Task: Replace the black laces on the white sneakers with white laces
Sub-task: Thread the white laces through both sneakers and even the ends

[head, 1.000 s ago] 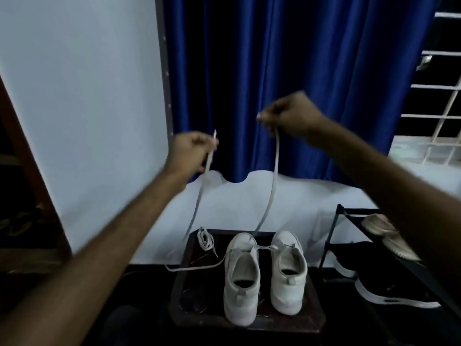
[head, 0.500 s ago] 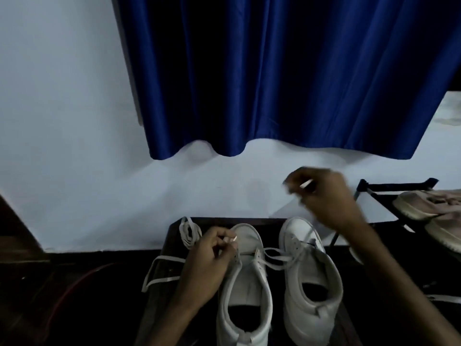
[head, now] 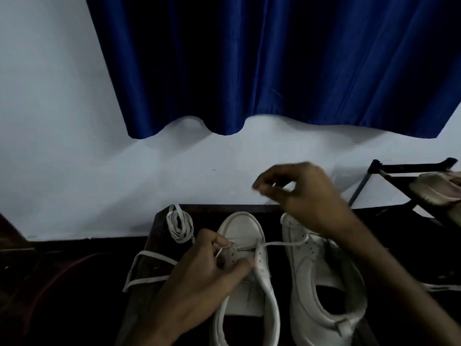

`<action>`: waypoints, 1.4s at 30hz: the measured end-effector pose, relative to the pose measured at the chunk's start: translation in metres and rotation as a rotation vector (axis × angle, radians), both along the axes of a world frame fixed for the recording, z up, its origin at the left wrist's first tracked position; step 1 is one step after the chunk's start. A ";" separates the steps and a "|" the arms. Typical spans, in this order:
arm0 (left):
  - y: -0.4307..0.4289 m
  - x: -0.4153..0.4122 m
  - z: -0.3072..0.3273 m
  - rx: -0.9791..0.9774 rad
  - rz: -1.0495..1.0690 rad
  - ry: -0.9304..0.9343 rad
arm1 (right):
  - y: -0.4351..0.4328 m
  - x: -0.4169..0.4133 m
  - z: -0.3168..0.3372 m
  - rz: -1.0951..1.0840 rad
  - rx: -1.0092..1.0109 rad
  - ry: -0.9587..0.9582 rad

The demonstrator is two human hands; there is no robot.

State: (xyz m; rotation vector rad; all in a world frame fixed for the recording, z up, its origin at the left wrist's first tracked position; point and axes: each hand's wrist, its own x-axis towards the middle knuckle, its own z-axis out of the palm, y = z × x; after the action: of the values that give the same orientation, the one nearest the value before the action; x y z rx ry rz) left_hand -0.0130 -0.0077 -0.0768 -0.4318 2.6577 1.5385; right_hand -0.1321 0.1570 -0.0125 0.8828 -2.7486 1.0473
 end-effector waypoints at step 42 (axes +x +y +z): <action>0.002 0.000 -0.031 0.465 0.189 0.179 | -0.030 0.034 -0.037 0.070 0.427 0.002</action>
State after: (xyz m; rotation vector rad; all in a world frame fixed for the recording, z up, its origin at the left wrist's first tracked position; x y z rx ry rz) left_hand -0.0132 -0.0054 -0.1073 -0.5454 2.3082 2.2692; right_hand -0.0979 0.1266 -0.0495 1.0284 -3.0118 0.4654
